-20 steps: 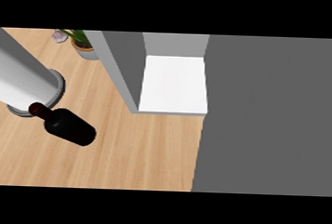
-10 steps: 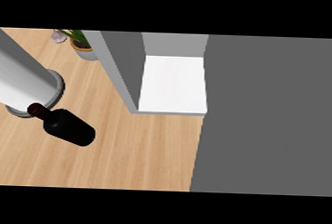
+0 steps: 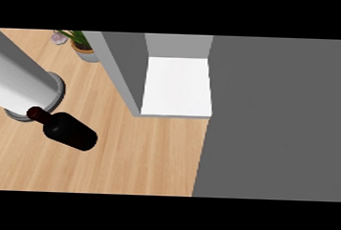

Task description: Pick up the wine, place it into the cabinet and close the cabinet

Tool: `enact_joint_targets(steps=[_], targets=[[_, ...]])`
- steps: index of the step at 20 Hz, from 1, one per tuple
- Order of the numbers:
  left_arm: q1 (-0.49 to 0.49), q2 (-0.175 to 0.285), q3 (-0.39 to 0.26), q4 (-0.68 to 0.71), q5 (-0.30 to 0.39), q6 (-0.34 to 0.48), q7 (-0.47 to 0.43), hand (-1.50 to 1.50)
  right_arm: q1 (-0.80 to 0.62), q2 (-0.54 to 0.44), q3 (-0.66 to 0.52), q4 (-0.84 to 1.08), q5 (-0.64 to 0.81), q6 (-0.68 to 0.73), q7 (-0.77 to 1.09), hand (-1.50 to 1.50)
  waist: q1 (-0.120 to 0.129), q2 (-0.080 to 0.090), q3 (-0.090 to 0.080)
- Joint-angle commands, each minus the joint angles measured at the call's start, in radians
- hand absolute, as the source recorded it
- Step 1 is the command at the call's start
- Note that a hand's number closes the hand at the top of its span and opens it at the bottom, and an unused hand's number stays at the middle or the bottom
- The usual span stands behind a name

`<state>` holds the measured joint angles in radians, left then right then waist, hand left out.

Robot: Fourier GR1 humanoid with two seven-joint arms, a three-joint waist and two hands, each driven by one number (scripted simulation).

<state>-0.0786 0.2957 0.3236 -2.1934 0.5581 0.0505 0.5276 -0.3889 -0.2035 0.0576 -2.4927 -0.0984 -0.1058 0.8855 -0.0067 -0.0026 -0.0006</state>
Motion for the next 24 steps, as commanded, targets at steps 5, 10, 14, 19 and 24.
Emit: enact_joint_targets(steps=[5,10,14,19,24], targets=[[-0.070,-0.032,-0.057,0.107,-0.134,0.038,-0.062,-1.50,-0.084,-0.031,-0.029,-0.148,-0.035,-0.039,0.156,-1.50,-0.005,0.000,0.000],[0.036,-0.061,-0.028,0.116,-0.117,-0.021,-0.109,-1.50,-0.038,-0.024,-0.031,-0.167,-0.042,-0.018,0.125,-1.50,0.002,0.000,0.001],[0.054,-0.069,-0.019,0.211,-0.138,-0.075,-0.195,-1.50,-0.086,-0.020,-0.032,-0.129,-0.053,-0.031,0.152,-1.50,0.003,0.000,0.000],[0.027,-0.062,-0.023,0.338,-0.182,-0.093,-0.241,-1.50,-0.050,-0.040,-0.082,-0.162,-0.095,-0.003,0.148,-1.50,-0.002,0.001,0.001],[0.141,-0.108,-0.024,0.432,-0.202,-0.186,-0.402,-1.50,-0.134,-0.033,-0.059,-0.133,-0.057,-0.040,0.192,-1.50,0.002,0.000,0.000]])
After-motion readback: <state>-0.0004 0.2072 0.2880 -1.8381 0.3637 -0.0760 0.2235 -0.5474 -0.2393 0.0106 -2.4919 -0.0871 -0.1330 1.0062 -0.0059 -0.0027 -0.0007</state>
